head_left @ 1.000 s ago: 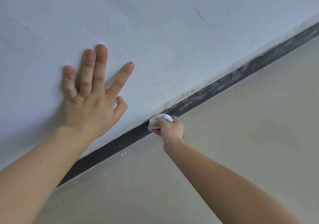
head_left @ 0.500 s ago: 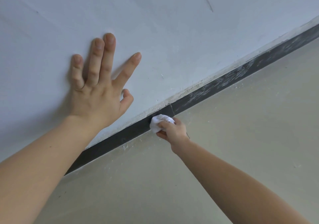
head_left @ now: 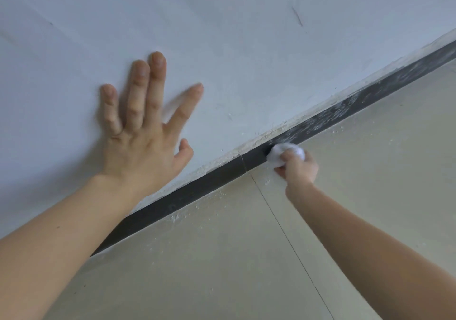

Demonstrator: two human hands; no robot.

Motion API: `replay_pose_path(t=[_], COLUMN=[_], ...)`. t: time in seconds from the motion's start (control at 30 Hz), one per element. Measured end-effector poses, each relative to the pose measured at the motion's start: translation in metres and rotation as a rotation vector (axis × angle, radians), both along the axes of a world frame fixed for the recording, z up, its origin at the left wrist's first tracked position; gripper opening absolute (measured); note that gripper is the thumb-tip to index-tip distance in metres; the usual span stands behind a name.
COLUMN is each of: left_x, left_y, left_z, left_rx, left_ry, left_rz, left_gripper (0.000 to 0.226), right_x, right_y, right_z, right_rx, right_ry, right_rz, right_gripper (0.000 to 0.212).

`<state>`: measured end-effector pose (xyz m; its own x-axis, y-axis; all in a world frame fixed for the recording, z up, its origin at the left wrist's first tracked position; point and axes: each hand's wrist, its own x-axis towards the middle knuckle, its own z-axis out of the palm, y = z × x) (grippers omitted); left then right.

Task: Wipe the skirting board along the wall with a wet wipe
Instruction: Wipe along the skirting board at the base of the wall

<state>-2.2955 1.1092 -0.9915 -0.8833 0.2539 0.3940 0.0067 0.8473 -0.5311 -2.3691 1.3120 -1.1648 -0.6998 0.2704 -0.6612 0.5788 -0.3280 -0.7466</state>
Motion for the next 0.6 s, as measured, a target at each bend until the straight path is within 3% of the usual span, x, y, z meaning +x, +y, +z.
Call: replay_pose_path(t=[0.13,0.27,0.4,0.6], left_x=[-0.02,-0.042,-0.042,-0.043], left_y=[0.027,0.033,0.022,0.022], left_z=[-0.003,-0.006,-0.012,-0.014], left_rx=[-0.088,-0.244,-0.384,-0.439], left_ry=[-0.059,-0.082,-0.05,-0.024], left_rz=[-0.254,-0.238,-0.206,-0.19], left_gripper=[0.089,0.076,0.072,0.074], right_x=[0.027,0.004,-0.016,-0.05], right_y=[-0.035,-0.028,-0.004,0.034], right_z=[0.005,0.013,0.009,-0.001], right_rx=[-0.069,0.076,0.074,0.036], right_ry=[-0.008,0.086,0.079,-0.021], right_rz=[0.433,0.459,0.333,-0.038], right_gripper=[0.007,0.011,0.008,0.022])
